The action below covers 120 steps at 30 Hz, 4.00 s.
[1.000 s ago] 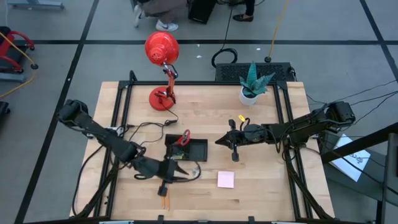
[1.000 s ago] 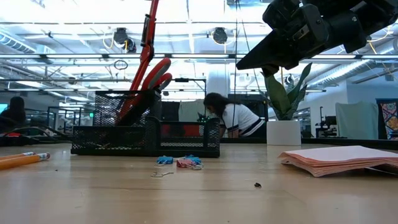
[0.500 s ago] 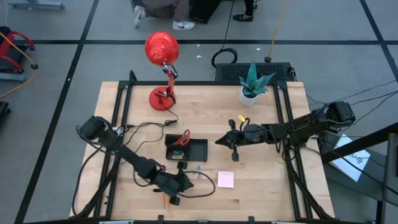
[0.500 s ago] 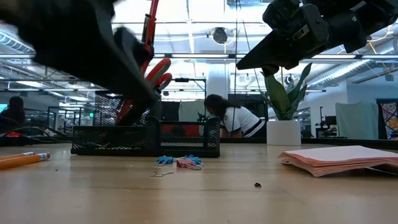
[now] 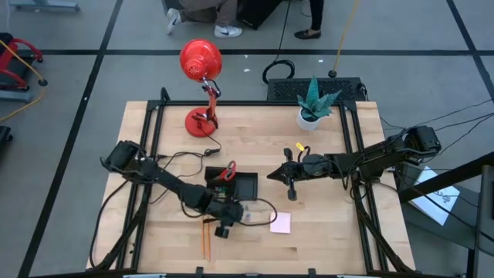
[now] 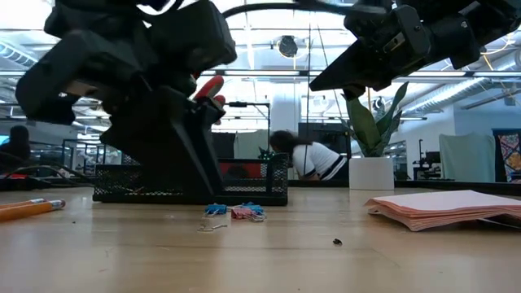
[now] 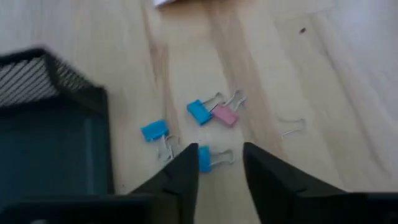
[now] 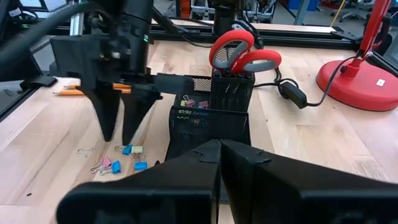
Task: Pick and place office supplies into organizer
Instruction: Put the pink binder clip into the desk organizer
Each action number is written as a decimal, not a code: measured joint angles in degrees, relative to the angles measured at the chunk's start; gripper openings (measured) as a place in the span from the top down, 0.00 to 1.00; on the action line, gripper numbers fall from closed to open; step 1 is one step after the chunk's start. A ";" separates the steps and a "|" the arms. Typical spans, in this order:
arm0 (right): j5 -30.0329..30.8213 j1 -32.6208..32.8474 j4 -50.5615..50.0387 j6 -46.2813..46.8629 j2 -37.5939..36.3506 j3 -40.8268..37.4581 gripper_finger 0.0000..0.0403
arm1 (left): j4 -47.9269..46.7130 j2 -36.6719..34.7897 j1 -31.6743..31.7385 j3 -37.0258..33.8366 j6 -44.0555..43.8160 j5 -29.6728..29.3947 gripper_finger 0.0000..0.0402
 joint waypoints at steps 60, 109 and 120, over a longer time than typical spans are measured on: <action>0.00 -0.09 -0.01 -0.32 0.00 0.02 0.99 | 8.98 5.99 -0.69 0.17 1.07 5.43 0.67; -0.02 -0.11 0.00 -0.29 0.00 0.07 0.99 | -10.61 -26.69 -9.00 0.00 6.75 -18.55 0.84; -0.02 -0.11 0.00 -0.28 0.00 0.07 0.99 | -19.07 -27.89 -8.28 -2.06 2.47 -21.67 0.84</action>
